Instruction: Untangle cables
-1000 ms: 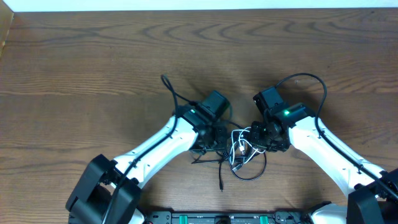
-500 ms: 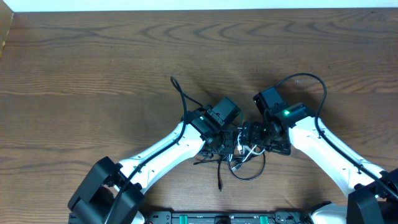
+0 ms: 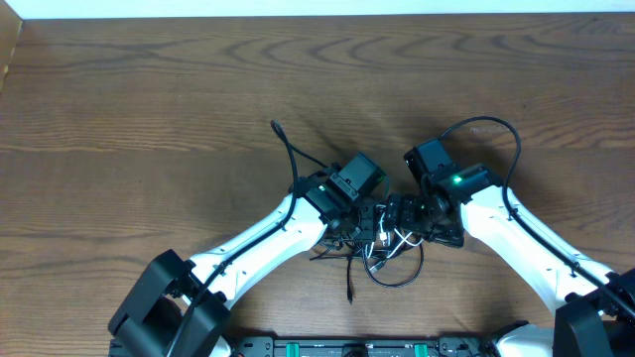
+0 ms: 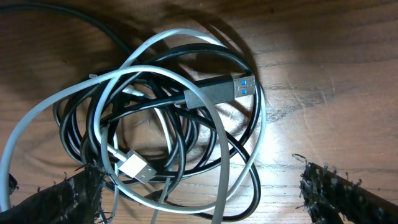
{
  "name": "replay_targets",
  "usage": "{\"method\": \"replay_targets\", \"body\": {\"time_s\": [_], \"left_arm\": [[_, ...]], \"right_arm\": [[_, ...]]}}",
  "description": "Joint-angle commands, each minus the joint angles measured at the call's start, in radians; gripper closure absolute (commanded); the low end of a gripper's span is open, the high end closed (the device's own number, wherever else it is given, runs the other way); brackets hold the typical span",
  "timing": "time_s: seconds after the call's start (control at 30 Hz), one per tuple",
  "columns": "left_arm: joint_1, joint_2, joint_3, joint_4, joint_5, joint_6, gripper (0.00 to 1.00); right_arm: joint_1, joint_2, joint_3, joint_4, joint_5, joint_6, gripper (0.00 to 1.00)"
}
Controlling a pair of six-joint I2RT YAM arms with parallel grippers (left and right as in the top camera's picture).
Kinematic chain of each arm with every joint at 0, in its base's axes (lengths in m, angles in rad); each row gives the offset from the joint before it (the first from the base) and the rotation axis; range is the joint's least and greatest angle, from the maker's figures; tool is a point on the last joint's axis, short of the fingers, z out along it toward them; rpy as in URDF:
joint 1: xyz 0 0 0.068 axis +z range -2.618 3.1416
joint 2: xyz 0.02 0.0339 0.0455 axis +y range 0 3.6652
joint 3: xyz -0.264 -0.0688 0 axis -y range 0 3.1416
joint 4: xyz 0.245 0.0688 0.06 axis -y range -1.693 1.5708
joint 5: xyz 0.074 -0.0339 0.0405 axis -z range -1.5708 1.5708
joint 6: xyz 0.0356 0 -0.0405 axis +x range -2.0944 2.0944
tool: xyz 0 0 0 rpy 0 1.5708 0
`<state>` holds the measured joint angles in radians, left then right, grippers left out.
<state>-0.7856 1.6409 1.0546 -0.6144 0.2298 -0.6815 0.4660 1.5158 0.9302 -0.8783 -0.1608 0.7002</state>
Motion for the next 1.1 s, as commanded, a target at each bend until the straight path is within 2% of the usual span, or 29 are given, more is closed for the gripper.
{"method": "replay_targets", "body": {"time_s": [0.0,0.73,1.07], "left_arm": [[-0.001,0.006,-0.011,-0.004,-0.014,-0.009,0.46],[-0.013,0.006,-0.011,-0.031,-0.005,-0.009,0.46],[-0.04,0.006,-0.041,-0.023,-0.06,-0.013,0.48]], "right_arm": [[0.006,0.002,0.002,-0.002,-0.002,0.002,0.01],[0.007,0.002,0.002,0.034,0.016,0.002,0.01],[0.007,0.002,0.002,0.063,0.012,0.002,0.01]]}}
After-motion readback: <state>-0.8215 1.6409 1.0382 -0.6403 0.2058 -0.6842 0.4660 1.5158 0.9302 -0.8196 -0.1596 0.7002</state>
